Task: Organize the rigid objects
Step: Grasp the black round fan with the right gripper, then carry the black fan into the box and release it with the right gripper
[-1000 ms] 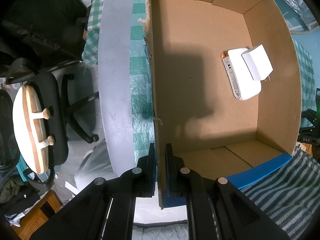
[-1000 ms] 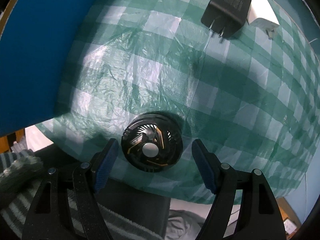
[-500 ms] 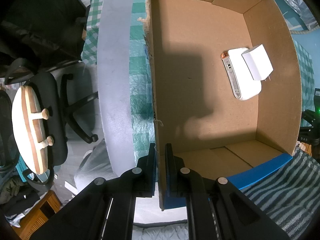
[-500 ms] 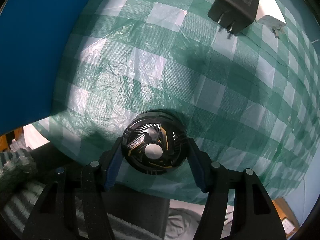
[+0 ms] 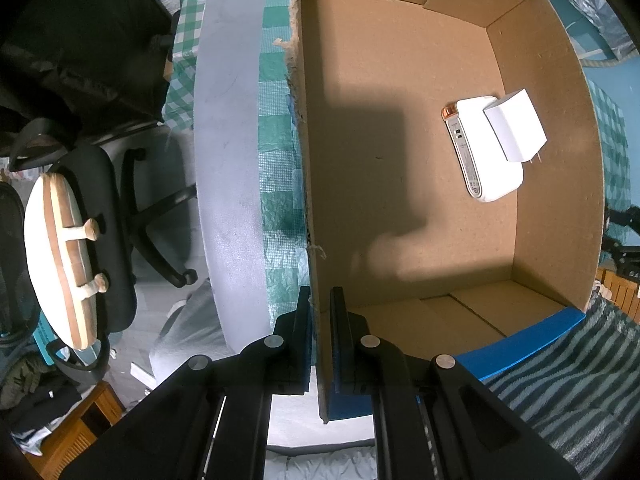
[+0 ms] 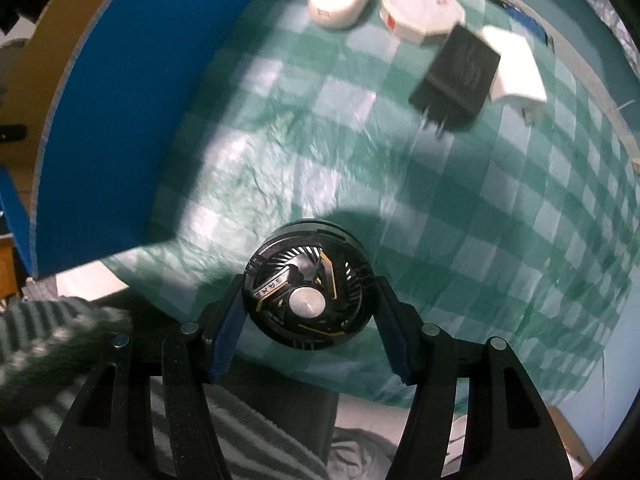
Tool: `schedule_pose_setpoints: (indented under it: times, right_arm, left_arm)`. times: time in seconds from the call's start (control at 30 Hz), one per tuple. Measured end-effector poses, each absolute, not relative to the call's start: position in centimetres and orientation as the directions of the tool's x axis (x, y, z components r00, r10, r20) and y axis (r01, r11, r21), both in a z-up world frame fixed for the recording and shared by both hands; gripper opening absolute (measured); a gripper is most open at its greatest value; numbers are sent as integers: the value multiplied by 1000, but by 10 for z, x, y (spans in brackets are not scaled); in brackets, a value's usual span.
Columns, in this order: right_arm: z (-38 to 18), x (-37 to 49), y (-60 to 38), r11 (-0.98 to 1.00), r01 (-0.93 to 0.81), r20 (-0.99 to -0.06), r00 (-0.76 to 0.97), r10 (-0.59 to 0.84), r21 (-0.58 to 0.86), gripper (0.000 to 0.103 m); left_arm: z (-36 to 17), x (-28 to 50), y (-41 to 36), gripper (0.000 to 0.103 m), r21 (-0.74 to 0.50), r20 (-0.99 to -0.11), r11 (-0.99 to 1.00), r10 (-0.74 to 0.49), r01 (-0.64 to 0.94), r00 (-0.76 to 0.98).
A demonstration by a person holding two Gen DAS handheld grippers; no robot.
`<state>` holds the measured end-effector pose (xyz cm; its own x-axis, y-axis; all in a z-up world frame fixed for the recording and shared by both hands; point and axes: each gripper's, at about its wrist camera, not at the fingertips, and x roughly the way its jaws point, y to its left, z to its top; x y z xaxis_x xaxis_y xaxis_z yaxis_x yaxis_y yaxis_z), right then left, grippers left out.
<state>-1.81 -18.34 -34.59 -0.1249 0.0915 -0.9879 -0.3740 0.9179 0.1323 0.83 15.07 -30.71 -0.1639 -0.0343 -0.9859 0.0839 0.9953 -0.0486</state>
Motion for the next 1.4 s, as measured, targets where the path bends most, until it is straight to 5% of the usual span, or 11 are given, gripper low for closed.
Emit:
schedule_pose_setpoints:
  times: [0.87,1.4]
  right_arm:
    - [-254,60,-105,834,-537,-990,-23,138,128,62]
    - [-264,85,-34,772,-624,-991,-34,130,122,62]
  left_arm:
    - [-309,8,150,8,-41,-986,995,-25,95,-167]
    - [-309,8,150,8,-41,-986,995,-25,96,-167]
